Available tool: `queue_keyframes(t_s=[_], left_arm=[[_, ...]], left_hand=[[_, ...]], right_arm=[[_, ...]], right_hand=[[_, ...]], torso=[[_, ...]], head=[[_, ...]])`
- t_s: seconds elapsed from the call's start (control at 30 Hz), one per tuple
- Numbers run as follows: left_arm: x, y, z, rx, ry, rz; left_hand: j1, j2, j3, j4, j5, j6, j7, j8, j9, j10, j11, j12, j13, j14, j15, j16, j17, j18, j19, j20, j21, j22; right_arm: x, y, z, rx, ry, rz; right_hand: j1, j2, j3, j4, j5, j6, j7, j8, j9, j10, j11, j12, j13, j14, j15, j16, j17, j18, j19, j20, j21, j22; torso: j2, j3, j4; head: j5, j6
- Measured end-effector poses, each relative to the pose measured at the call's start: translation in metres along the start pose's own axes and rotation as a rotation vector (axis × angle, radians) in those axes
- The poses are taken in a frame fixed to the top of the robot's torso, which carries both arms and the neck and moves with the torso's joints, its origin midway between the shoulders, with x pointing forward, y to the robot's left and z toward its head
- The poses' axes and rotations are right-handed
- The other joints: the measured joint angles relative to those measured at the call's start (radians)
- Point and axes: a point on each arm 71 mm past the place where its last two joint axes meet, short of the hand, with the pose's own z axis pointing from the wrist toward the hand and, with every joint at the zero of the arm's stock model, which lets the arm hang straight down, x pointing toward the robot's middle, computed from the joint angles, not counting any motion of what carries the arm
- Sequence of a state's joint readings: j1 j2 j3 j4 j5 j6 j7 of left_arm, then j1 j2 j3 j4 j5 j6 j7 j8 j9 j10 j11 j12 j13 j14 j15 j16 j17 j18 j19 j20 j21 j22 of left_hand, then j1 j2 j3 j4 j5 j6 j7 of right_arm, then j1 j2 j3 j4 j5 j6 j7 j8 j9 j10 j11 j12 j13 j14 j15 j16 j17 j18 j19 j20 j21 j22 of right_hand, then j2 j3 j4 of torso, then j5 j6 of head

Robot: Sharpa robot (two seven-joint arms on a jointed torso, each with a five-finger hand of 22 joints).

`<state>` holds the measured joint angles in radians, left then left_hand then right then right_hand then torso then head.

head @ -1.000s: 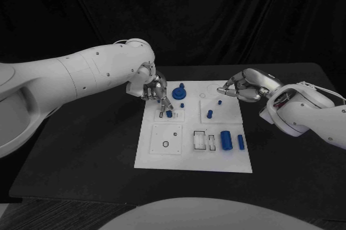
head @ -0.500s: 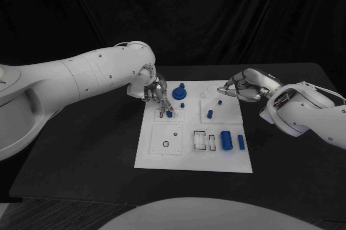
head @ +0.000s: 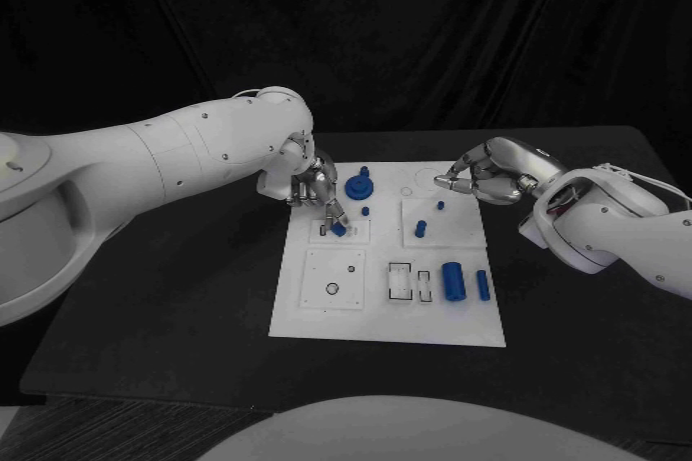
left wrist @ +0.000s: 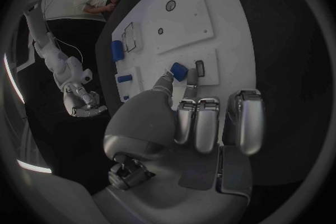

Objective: Assemble the parts on the task board

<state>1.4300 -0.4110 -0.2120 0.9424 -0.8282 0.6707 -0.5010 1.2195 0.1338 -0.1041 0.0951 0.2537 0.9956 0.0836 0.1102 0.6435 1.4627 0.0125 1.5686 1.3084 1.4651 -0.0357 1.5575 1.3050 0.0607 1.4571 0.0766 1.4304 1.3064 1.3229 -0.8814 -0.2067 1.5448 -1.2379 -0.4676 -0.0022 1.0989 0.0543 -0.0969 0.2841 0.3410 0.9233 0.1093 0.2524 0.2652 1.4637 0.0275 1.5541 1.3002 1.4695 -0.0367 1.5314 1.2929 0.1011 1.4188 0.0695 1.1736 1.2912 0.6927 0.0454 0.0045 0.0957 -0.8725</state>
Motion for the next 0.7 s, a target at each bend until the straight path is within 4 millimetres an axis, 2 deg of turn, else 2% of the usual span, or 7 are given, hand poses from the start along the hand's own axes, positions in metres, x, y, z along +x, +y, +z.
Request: queue_keyframes(t_s=[0.07,0.1,0.13,0.57,0.6,0.63,0.7], left_arm=[[0.0002,-0.0003,0.0002,0.003,0.0,-0.002],[0.0002,-0.0003,0.0003,0.005,0.0,-0.002],[0.0002,-0.0004,0.0003,0.006,0.0,-0.003],[0.0006,-0.0024,0.0012,0.019,-0.006,-0.009],[0.0006,-0.0025,0.0012,0.019,-0.007,-0.01],[0.0006,-0.0026,0.0013,0.02,-0.008,-0.011],[0.0005,-0.0028,0.0013,0.022,-0.011,-0.012]], left_hand=[[0.0,0.0,0.0,0.0,0.005,0.003,-0.003,0.0,-0.001,0.0,0.0,0.0,0.0,0.0,0.0,0.0,0.0,0.0,0.0,0.0,0.0,0.0],[0.0,0.0,0.028,-0.025,0.011,0.003,-0.003,0.0,-0.001,0.0,0.0,0.0,0.0,0.0,0.0,0.0,0.0,0.0,0.0,0.0,0.0,0.0],[0.0,0.0,0.053,-0.023,0.012,0.003,-0.003,0.0,-0.001,0.0,0.0,0.0,0.0,0.0,0.0,0.0,0.0,0.0,0.0,0.0,0.0,0.0],[-0.001,-0.001,0.083,-0.053,0.035,0.023,-0.009,0.0,-0.004,-0.005,-0.005,0.0,0.0,0.0,-0.001,0.0,0.0,0.0,0.007,-0.007,0.0,0.0],[-0.001,-0.001,0.107,-0.076,0.035,0.027,-0.012,0.0,-0.007,-0.005,-0.005,0.0,0.0,-0.013,-0.013,0.0,0.0,0.0,0.007,-0.007,0.0,0.0],[-0.001,-0.001,0.12,-0.062,0.035,0.027,-0.012,0.0,-0.007,-0.005,-0.005,0.0,0.0,-0.012,-0.012,0.0,0.0,0.0,0.007,-0.007,0.0,0.0],[0.0,-0.001,0.143,-0.085,0.034,0.027,-0.012,0.0,-0.006,-0.005,-0.005,0.0,0.0,-0.012,-0.012,0.0,0.0,0.0,0.007,-0.007,0.0,0.0]], right_arm=[[0.0,-0.0001,0.0001,0.0,0.0,0.0],[0.0,-0.0001,0.0001,0.0,0.0,0.0],[0.0,-0.0001,0.0001,0.001,0.0,0.0],[0.0004,-0.0008,0.0012,0.004,0.005,-0.002],[0.0005,-0.0009,0.0013,0.005,0.005,-0.002],[0.0005,-0.001,0.0013,0.005,0.006,-0.002],[0.0006,-0.0011,0.0014,0.006,0.007,-0.002]], right_hand=[[0.0,0.0,0.0,0.0,0.0,0.0,0.0,0.0,0.0,0.0,0.0,0.0,0.0,0.0,0.0,0.0,0.0,0.0,0.0,0.0,0.0,0.0],[0.0,0.0,0.0,0.0,0.0,0.0,0.0,0.0,0.0,0.0,0.0,0.0,0.0,0.0,0.0,0.0,0.0,0.0,0.0,0.0,0.0,0.0],[0.0,0.0,0.0,0.0,0.0,0.0,0.0,0.0,0.0,0.0,0.0,0.0,0.0,0.0,0.0,0.0,0.0,0.0,0.0,0.0,0.0,0.0],[0.012,0.012,0.0,0.0,0.0,0.0,0.0,0.0,0.0,0.0,0.0,0.0,0.0,0.0,0.0,-0.001,0.0,0.0,0.0,0.0,0.0,0.0],[0.012,0.012,0.0,0.0,0.0,0.0,0.0,0.0,0.0,0.0,0.0,0.0,0.0,0.0,0.0,-0.001,0.0,0.0,0.0,0.0,0.0,0.0],[0.012,0.012,0.0,0.0,0.0,0.0,0.0,0.0,0.0,0.0,0.0,0.0,0.0,0.0,0.0,-0.001,0.0,0.0,0.0,0.0,-0.001,0.0],[0.012,0.012,0.0,0.0,0.0,0.0,0.0,0.0,0.0,0.0,0.0,0.0,0.0,0.0,0.0,-0.001,0.0,0.0,0.0,0.0,-0.001,0.0]], torso=[[0.0,-0.0001,0.0],[0.0,-0.0001,0.0],[0.0,-0.0002,0.0],[0.0,-0.0003,0.0001],[0.0,-0.0003,0.0001],[0.0,-0.0003,0.0001],[0.0,-0.0003,0.0001]], head=[[0.0,0.0],[0.0,0.0],[0.0,0.0],[0.003,0.0],[0.003,0.0],[0.003,0.0],[0.003,0.0]])
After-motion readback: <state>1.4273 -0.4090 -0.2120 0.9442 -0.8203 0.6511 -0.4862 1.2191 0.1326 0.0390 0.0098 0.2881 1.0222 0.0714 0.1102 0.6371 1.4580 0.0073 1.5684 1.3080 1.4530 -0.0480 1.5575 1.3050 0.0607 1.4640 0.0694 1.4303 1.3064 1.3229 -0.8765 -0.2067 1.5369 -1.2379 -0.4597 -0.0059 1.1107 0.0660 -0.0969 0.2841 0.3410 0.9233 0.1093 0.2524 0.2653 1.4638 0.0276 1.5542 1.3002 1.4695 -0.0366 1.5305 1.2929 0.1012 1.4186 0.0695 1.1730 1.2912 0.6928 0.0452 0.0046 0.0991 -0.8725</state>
